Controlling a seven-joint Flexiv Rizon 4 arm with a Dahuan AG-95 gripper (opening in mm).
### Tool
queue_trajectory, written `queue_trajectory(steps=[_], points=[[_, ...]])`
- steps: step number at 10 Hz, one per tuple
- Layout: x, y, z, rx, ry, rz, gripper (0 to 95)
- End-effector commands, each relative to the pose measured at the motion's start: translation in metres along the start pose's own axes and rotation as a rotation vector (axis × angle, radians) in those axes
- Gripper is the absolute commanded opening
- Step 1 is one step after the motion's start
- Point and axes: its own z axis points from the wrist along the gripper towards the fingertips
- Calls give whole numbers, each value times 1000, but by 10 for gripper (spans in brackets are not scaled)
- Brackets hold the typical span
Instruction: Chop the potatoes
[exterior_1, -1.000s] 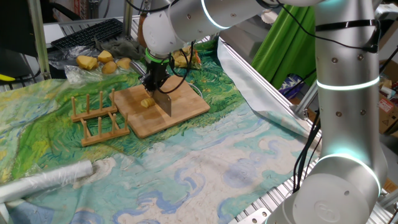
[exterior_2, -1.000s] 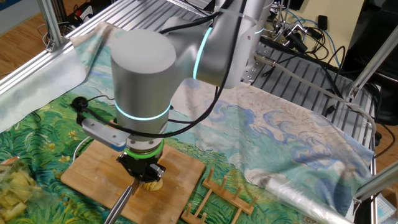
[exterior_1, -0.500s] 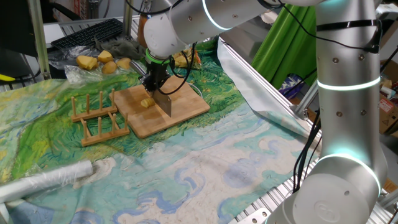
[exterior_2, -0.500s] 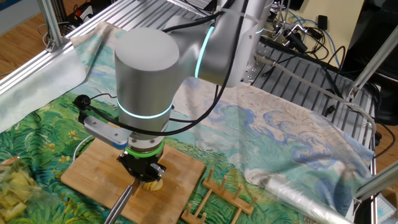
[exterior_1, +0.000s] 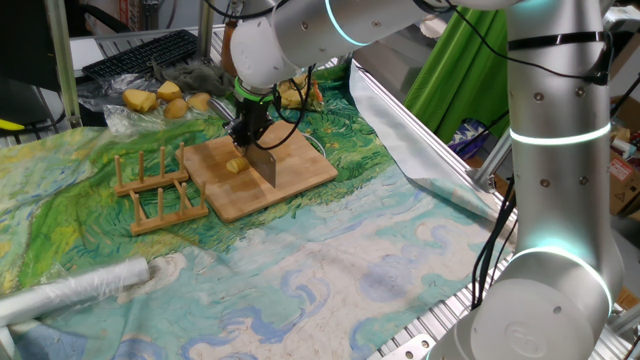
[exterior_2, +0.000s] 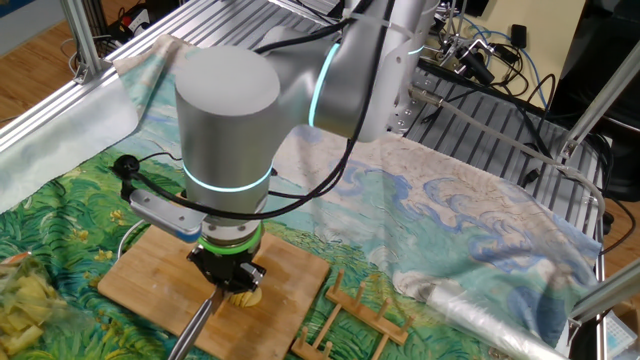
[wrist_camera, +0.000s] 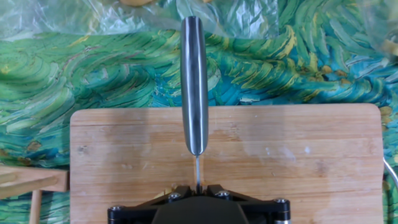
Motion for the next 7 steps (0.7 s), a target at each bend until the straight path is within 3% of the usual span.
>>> queue_trajectory(steps=[1, 3, 4, 7], points=[[1, 2, 8, -16, -3, 23, 0], [1, 5, 16, -8, -23, 30, 0], [1, 4, 17, 13, -13, 20, 0], [2, 1, 6, 4, -6, 12, 0]])
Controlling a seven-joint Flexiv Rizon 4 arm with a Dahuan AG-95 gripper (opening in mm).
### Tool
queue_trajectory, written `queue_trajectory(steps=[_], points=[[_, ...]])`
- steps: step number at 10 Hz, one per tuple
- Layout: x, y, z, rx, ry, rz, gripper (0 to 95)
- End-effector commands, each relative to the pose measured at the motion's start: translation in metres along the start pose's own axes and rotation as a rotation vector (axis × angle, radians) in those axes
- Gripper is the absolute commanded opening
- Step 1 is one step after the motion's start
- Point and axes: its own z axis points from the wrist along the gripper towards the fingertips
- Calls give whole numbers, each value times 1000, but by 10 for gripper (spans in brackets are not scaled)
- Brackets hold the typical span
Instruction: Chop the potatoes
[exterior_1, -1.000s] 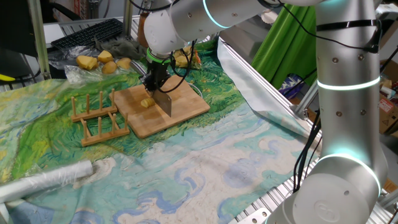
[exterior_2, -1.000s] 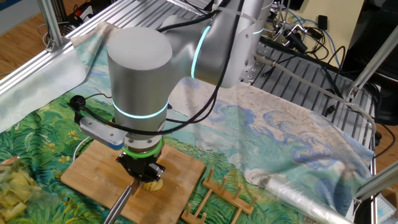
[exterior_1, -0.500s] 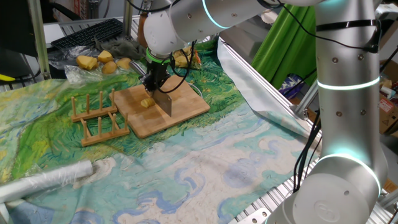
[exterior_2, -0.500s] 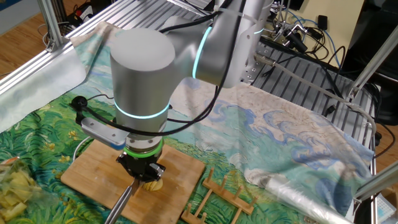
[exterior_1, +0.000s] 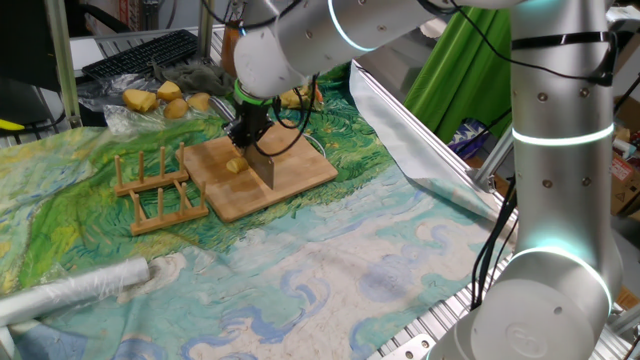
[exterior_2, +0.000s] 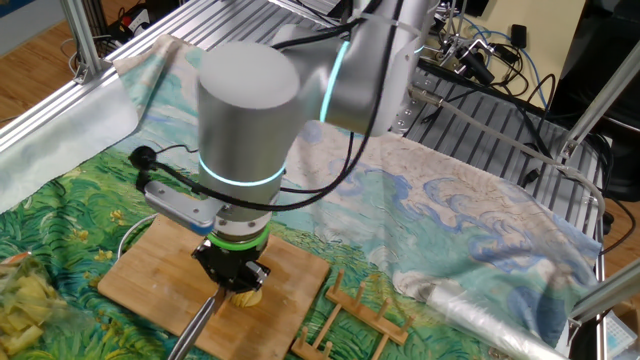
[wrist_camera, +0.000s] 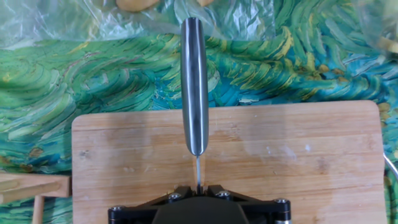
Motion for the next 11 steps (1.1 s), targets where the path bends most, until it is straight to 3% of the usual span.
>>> queue_trajectory(steps=[1, 4, 11], points=[[-2, -1, 5, -32, 17, -5, 0], [-9, 2, -16, -23, 29, -7, 0], [-10, 1, -18, -21, 25, -10, 0]])
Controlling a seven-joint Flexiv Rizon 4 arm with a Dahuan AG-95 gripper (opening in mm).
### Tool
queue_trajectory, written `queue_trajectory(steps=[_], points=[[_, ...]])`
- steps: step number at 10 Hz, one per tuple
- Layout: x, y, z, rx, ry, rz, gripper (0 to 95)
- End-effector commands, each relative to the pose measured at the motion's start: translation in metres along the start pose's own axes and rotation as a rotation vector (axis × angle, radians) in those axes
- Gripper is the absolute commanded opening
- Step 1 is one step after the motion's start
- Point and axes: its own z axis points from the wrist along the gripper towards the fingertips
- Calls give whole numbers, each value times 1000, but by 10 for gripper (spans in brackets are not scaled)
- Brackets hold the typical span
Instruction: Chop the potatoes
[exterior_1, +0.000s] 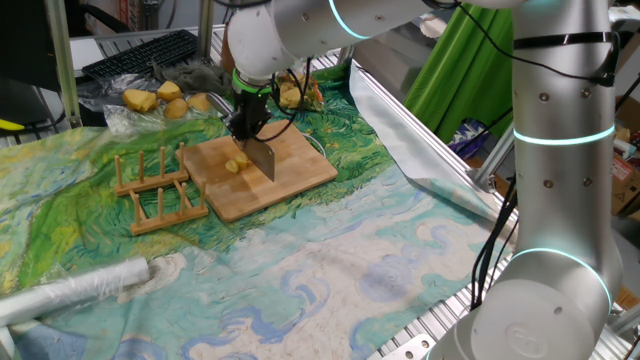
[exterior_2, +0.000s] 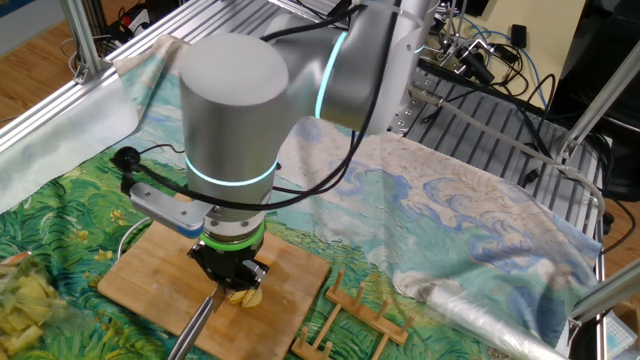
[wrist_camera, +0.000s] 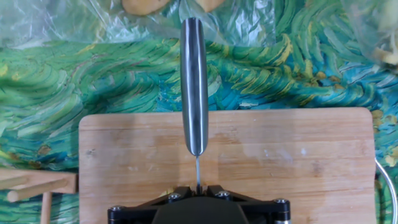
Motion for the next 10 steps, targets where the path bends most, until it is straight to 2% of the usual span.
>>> queue_trajectory(steps=[1, 3, 5, 6, 7, 10], points=[[1, -1, -1, 4, -6, -1, 0], [0, -3, 2, 3, -6, -6, 0], [-1, -3, 15, 2, -12, -4, 0], [-1, -2, 33, 1, -26, 5, 0], [-1, 0, 37, 3, -23, 12, 0], [1, -2, 28, 0, -18, 11, 0]])
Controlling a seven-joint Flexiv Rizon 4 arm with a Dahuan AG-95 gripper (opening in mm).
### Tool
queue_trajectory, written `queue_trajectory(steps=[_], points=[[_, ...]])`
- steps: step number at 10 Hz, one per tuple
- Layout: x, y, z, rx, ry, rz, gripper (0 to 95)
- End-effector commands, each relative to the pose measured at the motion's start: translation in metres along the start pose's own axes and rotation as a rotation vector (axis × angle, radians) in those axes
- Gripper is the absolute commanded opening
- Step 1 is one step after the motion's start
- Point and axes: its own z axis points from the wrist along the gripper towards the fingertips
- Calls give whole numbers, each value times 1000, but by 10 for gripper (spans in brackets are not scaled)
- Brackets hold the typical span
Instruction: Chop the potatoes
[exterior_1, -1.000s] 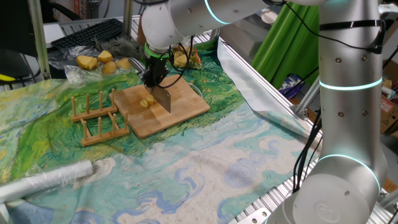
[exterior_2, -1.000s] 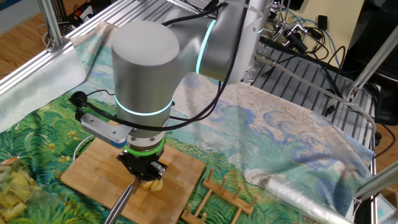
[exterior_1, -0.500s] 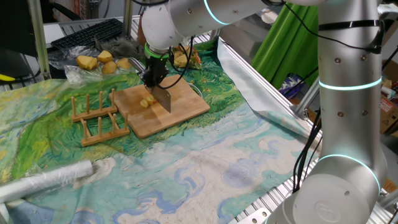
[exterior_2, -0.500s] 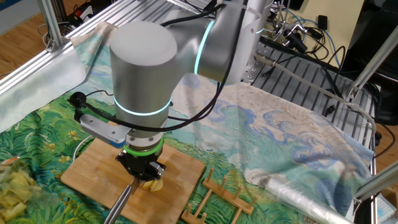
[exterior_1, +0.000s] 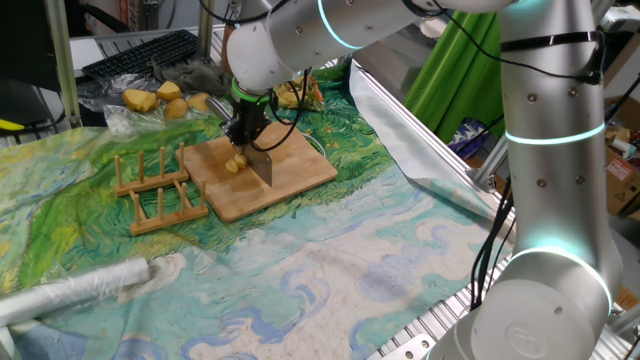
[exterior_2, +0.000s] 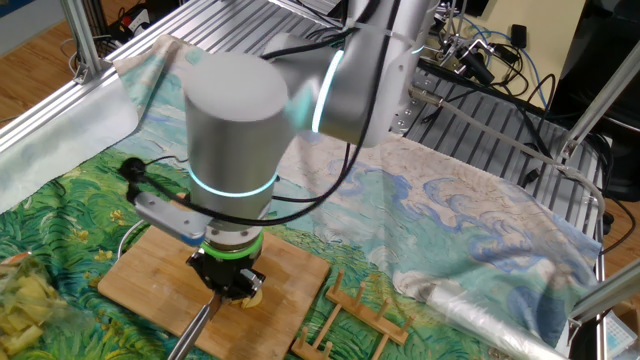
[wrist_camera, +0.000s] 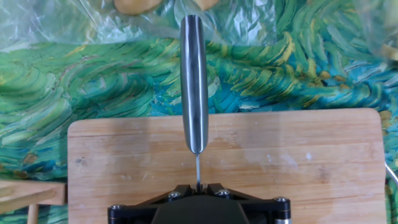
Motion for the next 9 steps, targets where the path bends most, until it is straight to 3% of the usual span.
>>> queue_trajectory(steps=[1, 5, 6, 9], points=[[1, -1, -3, -18, 6, -9, 0], [2, -3, -9, -25, 9, -11, 0], [3, -4, -9, -42, -2, 8, 0], [4, -3, -9, -45, -46, 8, 0]])
